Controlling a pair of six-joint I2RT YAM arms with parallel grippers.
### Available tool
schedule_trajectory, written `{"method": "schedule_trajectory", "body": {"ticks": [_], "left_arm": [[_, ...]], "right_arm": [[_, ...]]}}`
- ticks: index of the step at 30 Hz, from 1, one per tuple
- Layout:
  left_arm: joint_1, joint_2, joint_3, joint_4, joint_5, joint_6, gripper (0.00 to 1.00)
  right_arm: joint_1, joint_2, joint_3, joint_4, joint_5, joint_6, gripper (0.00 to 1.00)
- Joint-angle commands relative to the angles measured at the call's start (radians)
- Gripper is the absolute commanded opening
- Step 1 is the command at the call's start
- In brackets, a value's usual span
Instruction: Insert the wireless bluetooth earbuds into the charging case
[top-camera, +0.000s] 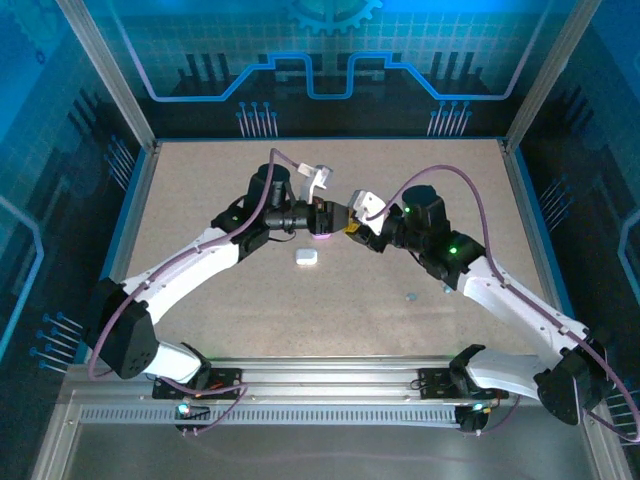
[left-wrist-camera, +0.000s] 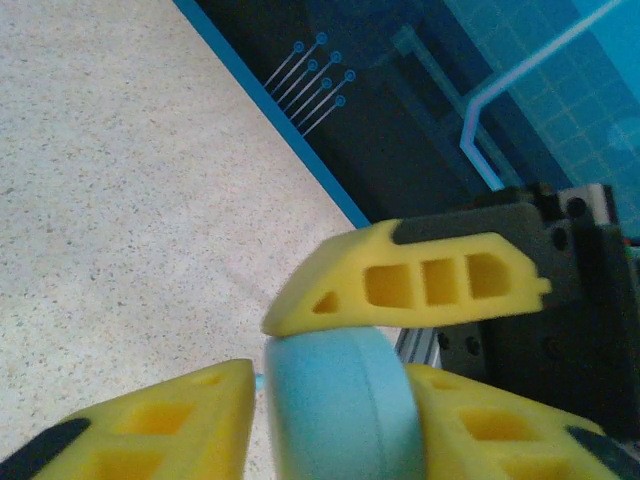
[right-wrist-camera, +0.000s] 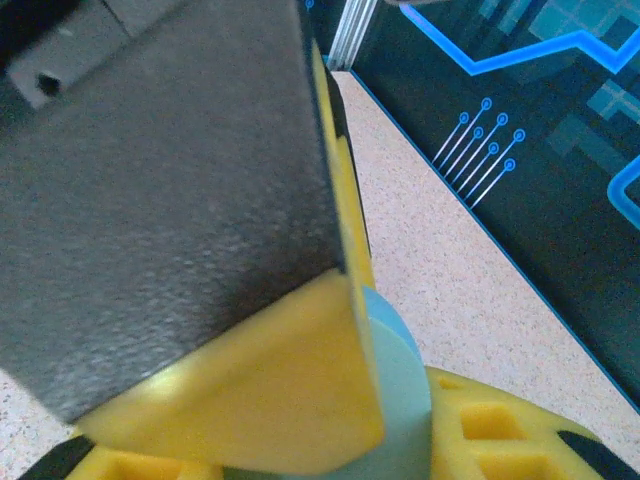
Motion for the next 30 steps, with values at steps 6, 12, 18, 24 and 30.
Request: {"method": "schedule_trajectory", "body": {"ticks": [6,12,18,24,30], "left_arm": [[0.002,-0.035,0.002,0.037,-0.026,-0.050,0.26],[0.036,-0.082,-0.064,0.190,0.005,-0.212,0.22],[0.038,-0.075,-0.108,0.331,0.062,-0.368,0.22],[0.038,-0.078,-0.116,0.354,0.081,-0.410,0.21],[0.038,-0.083,-0.100,0.336,0.103,-0.405,0.22]], "right_arm": [[0.022,-0.070,-0.043,0.113,0.060,0.000,0.44],[-0.004,-0.183,-0.234,0.344,0.084,-0.035,0.63],[-0.042,-0.209,-0.284,0.454,0.001,0.008,0.64],[-0.067,-0.182,-0.273,0.555,-0.060,0.038,0.63],[-0.105,-0.121,-0.204,0.519,-0.170,0.046,0.56]]}}
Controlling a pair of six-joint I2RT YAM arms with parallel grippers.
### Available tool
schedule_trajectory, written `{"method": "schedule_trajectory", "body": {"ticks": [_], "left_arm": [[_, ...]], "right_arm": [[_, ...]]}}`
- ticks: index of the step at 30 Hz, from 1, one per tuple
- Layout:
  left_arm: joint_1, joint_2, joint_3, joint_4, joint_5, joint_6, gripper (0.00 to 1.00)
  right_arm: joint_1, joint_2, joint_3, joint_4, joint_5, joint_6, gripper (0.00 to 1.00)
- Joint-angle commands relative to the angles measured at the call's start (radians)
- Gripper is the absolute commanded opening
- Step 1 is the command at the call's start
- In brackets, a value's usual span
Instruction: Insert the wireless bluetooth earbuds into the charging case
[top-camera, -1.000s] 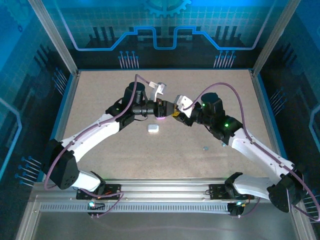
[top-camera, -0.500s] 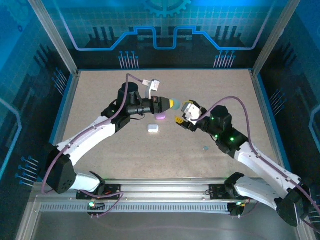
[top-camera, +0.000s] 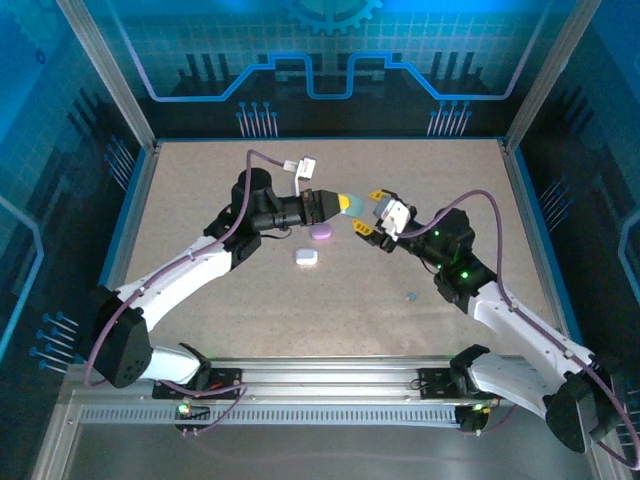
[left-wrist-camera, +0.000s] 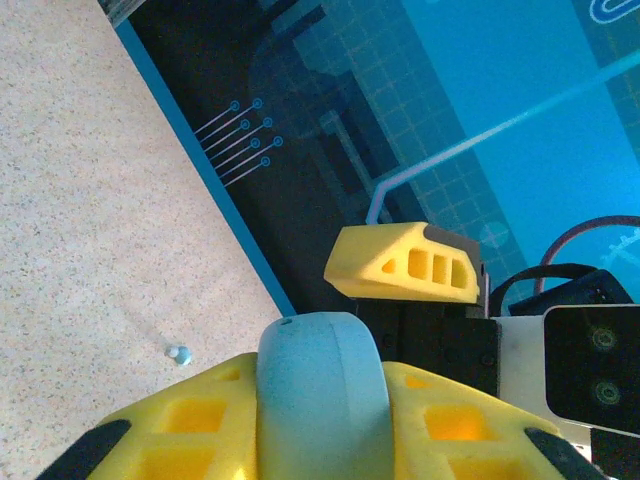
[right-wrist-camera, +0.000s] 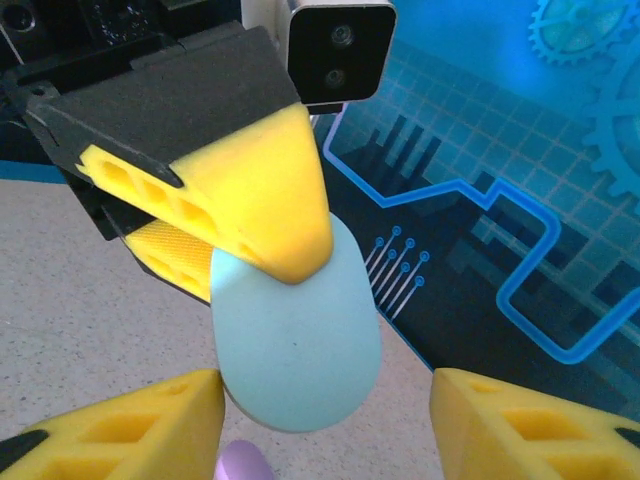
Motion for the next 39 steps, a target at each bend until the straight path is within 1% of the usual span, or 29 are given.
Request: {"method": "schedule_trajectory", "body": {"ticks": [1,5,12,22,25,27,28,29,30,32,35,39], "left_arm": [[-0.001,-0.024,0.014,0.023,0.051,-0.021,0.22],[-0.002,-0.026,0.018,0.021,0.052,-0.021,0.22],[-0.001,-0.022,0.026,0.016,0.058,-0.018,0.22],[-0.002,-0.024,0.034,0.014,0.070,-0.008,0.23],[-0.003,-0.028,0.033,0.015,0.073,0.007,0.26],[-0.003,-0.036,0.031,0.011,0.071,0.035,0.32],[-0.003,-0.043,0.031,0.004,0.069,0.060,0.35],[-0.003,-0.053,0.031,-0.019,0.062,0.098,0.42],[-0.003,-0.066,0.031,-0.045,0.048,0.145,0.48],[-0.003,-0.099,0.015,-0.082,0.023,0.252,0.56],[-0.004,-0.162,-0.048,-0.080,-0.030,0.428,0.64],[-0.005,-0.240,-0.170,0.037,-0.048,0.679,0.69]], "right_arm": [[-0.017,0.027,0.050,0.053,-0.074,0.012,0.56],[-0.020,0.053,0.070,0.056,-0.100,0.009,0.55],[-0.020,0.083,0.099,0.033,-0.104,-0.011,0.54],[-0.019,0.095,0.113,-0.023,-0.104,-0.049,0.47],[-0.021,0.094,0.122,-0.051,-0.108,-0.056,0.43],[-0.029,0.092,0.138,-0.103,-0.146,-0.048,0.38],[-0.035,0.091,0.152,-0.125,-0.171,-0.035,0.37],[-0.047,0.091,0.161,-0.158,-0.213,-0.009,0.36],[-0.059,0.094,0.197,-0.199,-0.266,0.013,0.36],[-0.085,0.109,0.247,-0.298,-0.388,0.043,0.36],[-0.115,0.156,0.348,-0.478,-0.554,0.058,0.37],[-0.133,0.229,0.477,-0.707,-0.711,0.015,0.37]]}}
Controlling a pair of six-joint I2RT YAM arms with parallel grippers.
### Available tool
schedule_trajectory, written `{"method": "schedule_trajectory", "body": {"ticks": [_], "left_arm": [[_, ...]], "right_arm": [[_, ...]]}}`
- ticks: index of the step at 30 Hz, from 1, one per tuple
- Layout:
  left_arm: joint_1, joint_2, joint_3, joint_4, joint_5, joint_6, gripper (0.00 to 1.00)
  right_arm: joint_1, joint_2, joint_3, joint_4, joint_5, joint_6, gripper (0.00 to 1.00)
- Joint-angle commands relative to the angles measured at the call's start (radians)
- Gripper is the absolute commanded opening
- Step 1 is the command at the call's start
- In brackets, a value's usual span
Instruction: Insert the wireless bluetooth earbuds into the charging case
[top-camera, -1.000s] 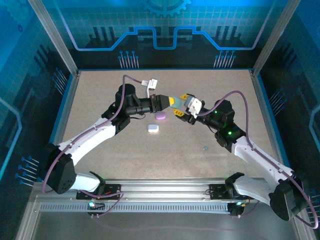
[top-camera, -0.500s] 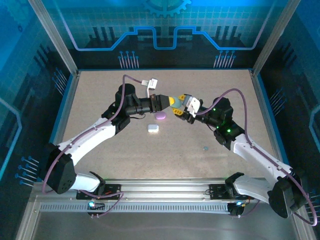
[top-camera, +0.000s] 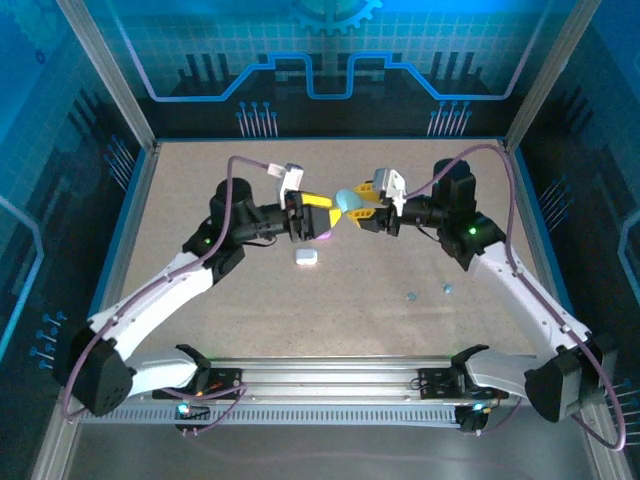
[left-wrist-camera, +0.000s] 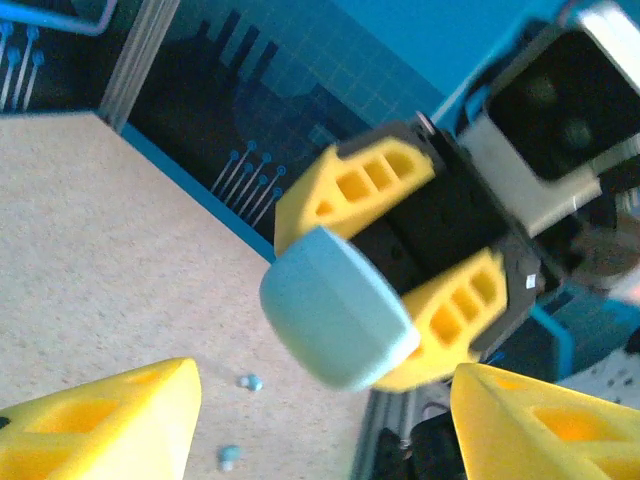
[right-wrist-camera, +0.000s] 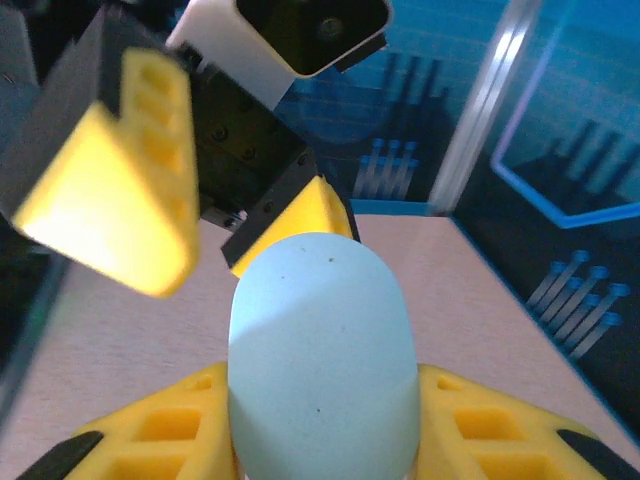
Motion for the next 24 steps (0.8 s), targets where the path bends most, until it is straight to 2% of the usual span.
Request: {"method": "schedule_trajectory", "body": {"ticks": [1,4,8,12,20,24], "left_arm": [[-0.008,-0.054,-0.094,0.095,-0.023,0.319,0.69],[-0.011,-0.059,-0.097,0.075,-0.002,0.417,0.68],[-0.035,-0.043,-0.073,0.065,0.035,0.454,0.68],[-0.058,-0.027,-0.069,0.094,0.048,0.447,0.68],[-0.062,-0.005,-0.058,0.117,0.061,0.411,0.59],[-0.062,0.004,-0.053,0.131,0.074,0.383,0.57]], "right_arm": [[-0.016,0.053,0.094,-0.270,-0.227,-0.011,0.37],[-0.017,0.095,0.155,-0.354,-0.284,-0.023,0.38],[-0.016,0.136,0.209,-0.431,-0.305,-0.045,0.38],[-0.015,0.155,0.220,-0.451,-0.304,-0.053,0.38],[-0.006,0.156,0.219,-0.465,-0.307,-0.091,0.39],[0.001,0.155,0.216,-0.472,-0.295,-0.112,0.39]]}}
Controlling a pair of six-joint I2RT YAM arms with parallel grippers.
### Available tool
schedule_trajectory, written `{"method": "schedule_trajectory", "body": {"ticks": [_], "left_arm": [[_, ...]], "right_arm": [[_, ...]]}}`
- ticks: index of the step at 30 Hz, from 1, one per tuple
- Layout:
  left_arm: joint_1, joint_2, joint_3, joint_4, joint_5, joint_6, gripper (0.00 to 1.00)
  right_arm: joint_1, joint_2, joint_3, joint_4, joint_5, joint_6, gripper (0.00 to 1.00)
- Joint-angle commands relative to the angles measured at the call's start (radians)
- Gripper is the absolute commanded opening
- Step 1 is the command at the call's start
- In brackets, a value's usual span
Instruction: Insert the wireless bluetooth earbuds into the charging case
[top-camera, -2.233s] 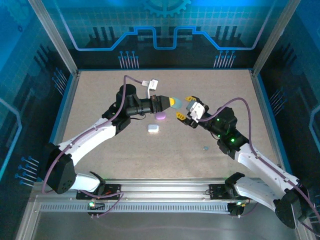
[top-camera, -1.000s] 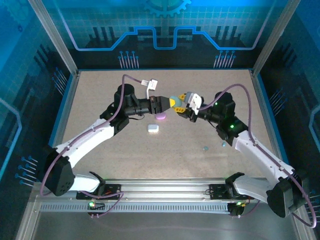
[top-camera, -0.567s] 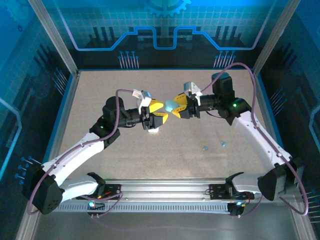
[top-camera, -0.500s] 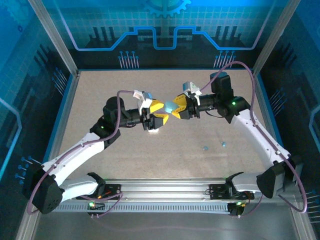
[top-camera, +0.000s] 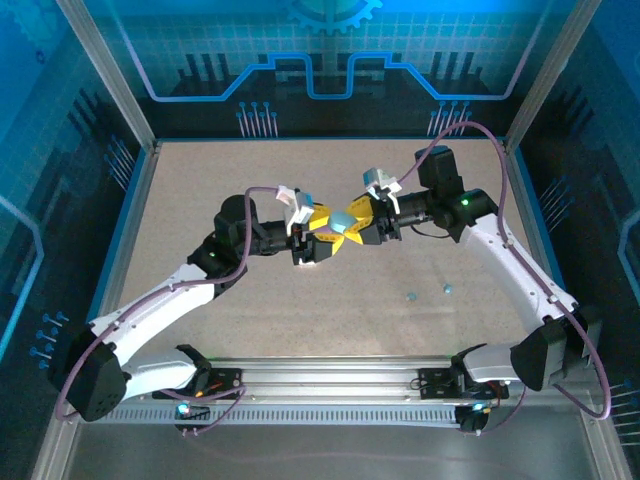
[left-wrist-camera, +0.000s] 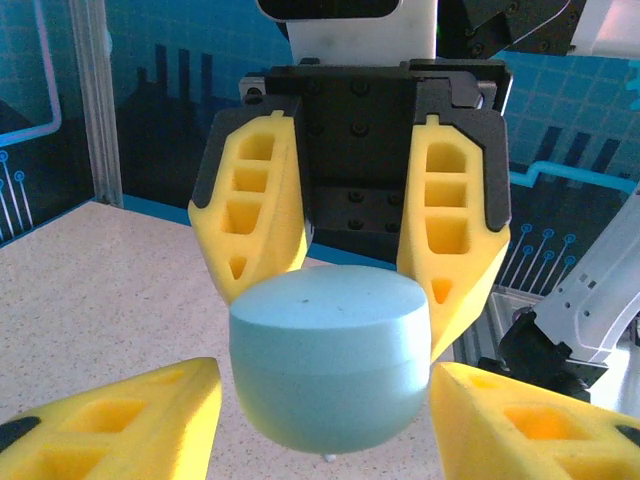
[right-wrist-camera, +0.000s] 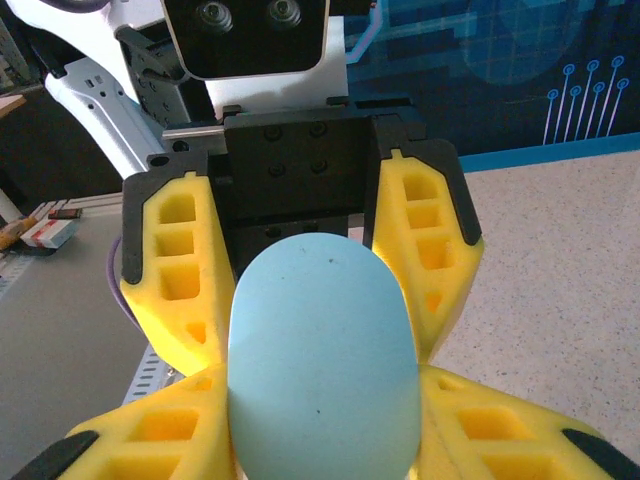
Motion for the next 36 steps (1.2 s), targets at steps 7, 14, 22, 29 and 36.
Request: {"method": "schedule_trajectory", "body": {"ticks": [7,14,22,29,36], "left_arm": [[-0.006,0.023,0.049,0.022,0.048,-0.028,0.48],[-0.005,0.028,0.057,0.011,0.055,-0.034,0.43],[-0.006,0.016,0.050,-0.009,0.030,-0.012,0.33],[-0.005,0.016,0.047,-0.008,0.030,-0.010,0.32],[-0.006,0.018,0.050,-0.010,0.033,-0.006,0.32]], "right_arm": [[0.020,0.001,0.030,-0.039,-0.009,-0.063,0.39],[0.045,0.004,0.025,-0.065,0.027,-0.121,0.38],[0.031,-0.003,0.033,-0.101,0.022,-0.150,0.43],[0.000,-0.019,0.026,-0.114,0.022,-0.142,0.48],[-0.013,-0.028,0.016,-0.102,0.021,-0.123,0.51]]}}
